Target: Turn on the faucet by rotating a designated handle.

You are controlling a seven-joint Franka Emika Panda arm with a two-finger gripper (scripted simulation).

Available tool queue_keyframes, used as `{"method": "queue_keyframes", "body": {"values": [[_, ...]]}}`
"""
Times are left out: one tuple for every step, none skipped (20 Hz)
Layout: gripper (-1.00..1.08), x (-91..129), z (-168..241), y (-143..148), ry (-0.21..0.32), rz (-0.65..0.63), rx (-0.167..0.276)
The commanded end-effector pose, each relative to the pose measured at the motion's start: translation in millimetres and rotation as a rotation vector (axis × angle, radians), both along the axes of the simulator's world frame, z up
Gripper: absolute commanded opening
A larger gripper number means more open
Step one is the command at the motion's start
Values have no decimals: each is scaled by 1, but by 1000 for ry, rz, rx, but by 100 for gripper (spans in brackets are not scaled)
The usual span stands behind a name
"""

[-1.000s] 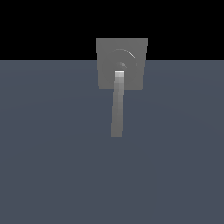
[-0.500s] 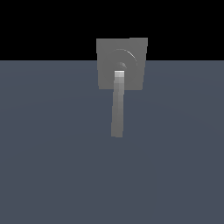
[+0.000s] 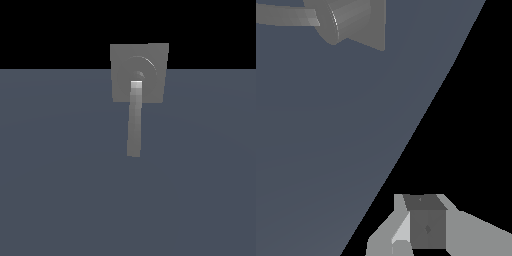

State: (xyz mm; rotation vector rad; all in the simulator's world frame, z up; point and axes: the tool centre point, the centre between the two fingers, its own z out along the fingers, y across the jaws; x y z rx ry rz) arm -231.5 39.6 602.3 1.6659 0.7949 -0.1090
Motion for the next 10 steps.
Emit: {"method": "queue_keyframes", "body": {"values": [[-100,3,8,14,42,27,-145],[-100,5,11,20,62,35,-203],[-100,6,13,26,83,42,-261],[-100,8,15,33,104,48,-319],[-100,10,16,40,127,53,-377],[-100,12,17,46,151,57,-435],[-100,15,18,53,177,60,-493],[-100,17,18,60,203,62,-551],[-100,20,17,68,231,63,-609],[-100,23,16,75,259,63,-667]]}}
